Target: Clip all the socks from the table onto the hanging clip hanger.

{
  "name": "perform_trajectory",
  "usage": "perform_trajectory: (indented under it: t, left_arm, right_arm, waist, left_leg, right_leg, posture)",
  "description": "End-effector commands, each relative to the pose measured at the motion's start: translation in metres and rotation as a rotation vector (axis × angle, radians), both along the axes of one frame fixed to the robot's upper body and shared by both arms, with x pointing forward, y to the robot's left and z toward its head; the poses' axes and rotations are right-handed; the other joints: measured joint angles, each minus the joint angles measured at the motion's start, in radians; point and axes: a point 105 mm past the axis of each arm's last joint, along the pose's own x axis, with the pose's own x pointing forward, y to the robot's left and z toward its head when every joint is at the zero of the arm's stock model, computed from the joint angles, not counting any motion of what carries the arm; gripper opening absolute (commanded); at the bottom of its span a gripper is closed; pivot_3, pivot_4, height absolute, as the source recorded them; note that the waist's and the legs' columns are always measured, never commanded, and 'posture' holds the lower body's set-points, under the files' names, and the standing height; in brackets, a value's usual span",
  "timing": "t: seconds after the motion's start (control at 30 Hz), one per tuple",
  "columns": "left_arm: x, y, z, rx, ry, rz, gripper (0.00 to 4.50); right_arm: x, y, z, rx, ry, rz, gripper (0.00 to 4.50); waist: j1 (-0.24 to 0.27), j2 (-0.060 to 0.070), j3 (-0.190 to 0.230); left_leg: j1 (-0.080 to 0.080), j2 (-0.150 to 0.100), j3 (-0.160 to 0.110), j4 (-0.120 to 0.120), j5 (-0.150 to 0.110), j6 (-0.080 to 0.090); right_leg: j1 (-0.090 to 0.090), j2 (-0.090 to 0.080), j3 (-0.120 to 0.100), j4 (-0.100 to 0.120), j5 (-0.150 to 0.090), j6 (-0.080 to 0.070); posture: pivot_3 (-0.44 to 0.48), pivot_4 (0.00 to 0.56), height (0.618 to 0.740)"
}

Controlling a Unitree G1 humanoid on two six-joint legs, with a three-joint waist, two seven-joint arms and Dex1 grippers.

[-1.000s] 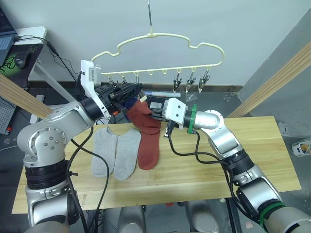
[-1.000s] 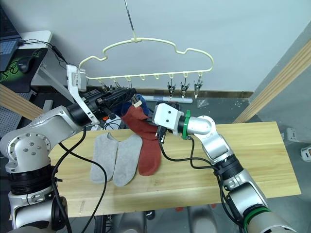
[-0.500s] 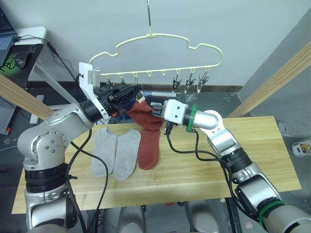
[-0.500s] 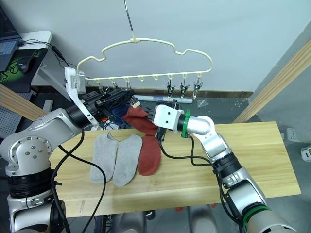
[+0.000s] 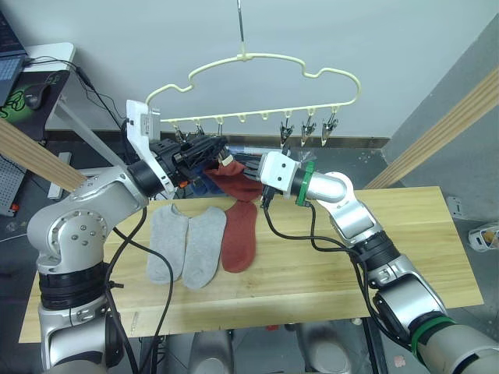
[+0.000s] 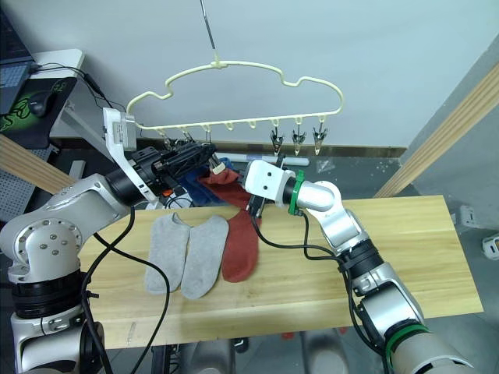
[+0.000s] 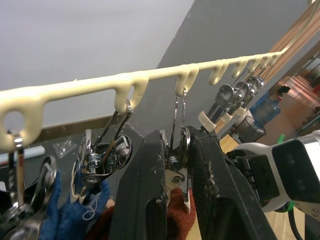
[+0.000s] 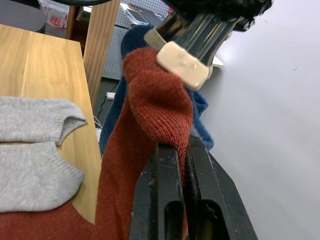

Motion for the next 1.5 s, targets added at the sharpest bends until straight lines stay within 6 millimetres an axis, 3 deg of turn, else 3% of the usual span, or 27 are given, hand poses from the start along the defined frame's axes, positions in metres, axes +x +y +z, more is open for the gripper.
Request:
perform_trajectory:
  t: [0.03, 0.3, 0.77, 1.03, 1.5]
  left_arm:
    - [-0.007, -0.003, 0.007, 0.03, -0.054, -0.015, 0.35]
    - [-0.007, -0.003, 0.006, 0.045, -0.069, -0.005, 0.35]
    - [-0.006, -0.004, 0.007, 0.044, -0.078, 0.001, 0.35]
    - [-0.005, -0.003, 0.01, 0.036, -0.085, 0.009, 0.35]
    - [-0.001, 0.001, 0.012, 0.004, -0.087, 0.049, 0.35]
  right_arm:
    - [-0.005, 0.001, 0.018, 0.051, -0.057, 0.023, 0.0]
    - [-0.011, 0.001, 0.032, 0.13, -0.019, 0.058, 0.0]
    - [-0.021, 0.012, 0.036, 0.176, 0.116, 0.095, 0.0]
    - [-0.02, 0.012, 0.026, 0.121, 0.133, 0.081, 0.0]
    - [-0.044, -0.008, 0.008, 0.101, 0.068, 0.048, 0.0]
  waist:
    - [0.0, 0.0, 0.0]
    - [0.0, 0.0, 0.0]
    - [0.0, 0.0, 0.0]
    - [0.0, 0.0, 0.0]
    - [0.0, 0.0, 0.0]
  left_leg:
    - [0.0, 0.0, 0.0, 0.0, 0.0, 0.0]
    - [0.0, 0.0, 0.0, 0.0, 0.0, 0.0]
    - [0.0, 0.0, 0.0, 0.0, 0.0, 0.0]
    - [0.0, 0.0, 0.0, 0.0, 0.0, 0.0]
    - [0.0, 0.0, 0.0, 0.0, 0.0, 0.0]
  right_leg:
    - [0.0, 0.0, 0.0, 0.0, 0.0, 0.0]
    - [0.0, 0.0, 0.0, 0.0, 0.0, 0.0]
    - [0.0, 0.0, 0.0, 0.0, 0.0, 0.0]
    - [0.0, 0.0, 0.0, 0.0, 0.0, 0.0]
    - [0.0, 0.0, 0.0, 0.0, 0.0, 0.0]
  posture:
    - [-0.13, 0.367, 0.74]
    - [-0.128, 0.367, 0.74]
    - [-0.13, 0.365, 0.74]
    - [-0.13, 0.365, 0.74]
    - [-0.128, 0.366, 0.74]
